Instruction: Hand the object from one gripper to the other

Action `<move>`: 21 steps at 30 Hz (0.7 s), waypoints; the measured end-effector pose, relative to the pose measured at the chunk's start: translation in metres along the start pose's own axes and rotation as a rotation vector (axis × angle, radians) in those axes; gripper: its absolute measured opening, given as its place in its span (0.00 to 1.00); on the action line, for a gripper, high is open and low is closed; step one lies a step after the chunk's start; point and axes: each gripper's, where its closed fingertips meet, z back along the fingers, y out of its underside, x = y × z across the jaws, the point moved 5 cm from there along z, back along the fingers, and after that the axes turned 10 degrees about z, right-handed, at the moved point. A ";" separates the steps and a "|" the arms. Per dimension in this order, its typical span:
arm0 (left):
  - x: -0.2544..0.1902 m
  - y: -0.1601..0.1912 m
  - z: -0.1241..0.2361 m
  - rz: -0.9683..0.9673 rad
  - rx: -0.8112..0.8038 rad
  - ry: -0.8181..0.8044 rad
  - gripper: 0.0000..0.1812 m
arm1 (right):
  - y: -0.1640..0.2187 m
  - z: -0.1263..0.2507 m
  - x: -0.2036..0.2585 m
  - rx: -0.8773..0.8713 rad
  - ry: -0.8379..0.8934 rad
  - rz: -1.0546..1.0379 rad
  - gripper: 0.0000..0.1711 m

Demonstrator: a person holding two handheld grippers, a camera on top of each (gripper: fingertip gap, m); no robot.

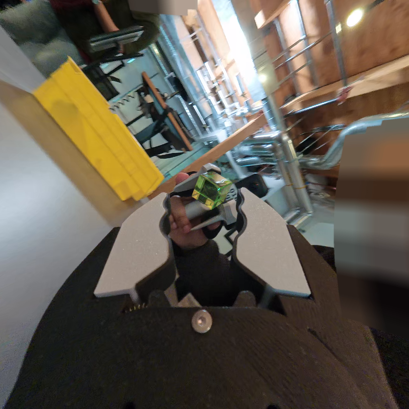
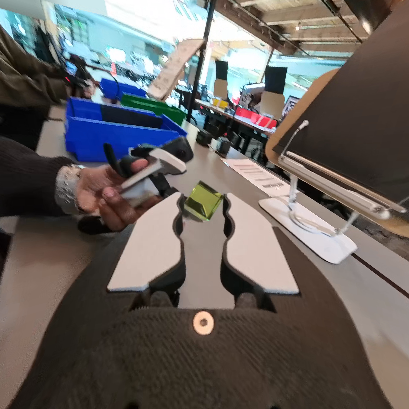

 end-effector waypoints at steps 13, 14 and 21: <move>0.023 0.007 -0.002 -0.249 0.091 -0.361 0.24 | 0.032 -0.017 0.018 0.354 0.012 0.332 0.20; 0.024 0.007 -0.002 -0.269 0.089 -0.387 0.23 | 0.034 -0.018 0.019 0.366 0.008 0.342 0.20; 0.031 0.008 0.000 -0.309 0.111 -0.469 0.16 | 0.041 -0.020 0.023 0.433 0.006 0.414 0.20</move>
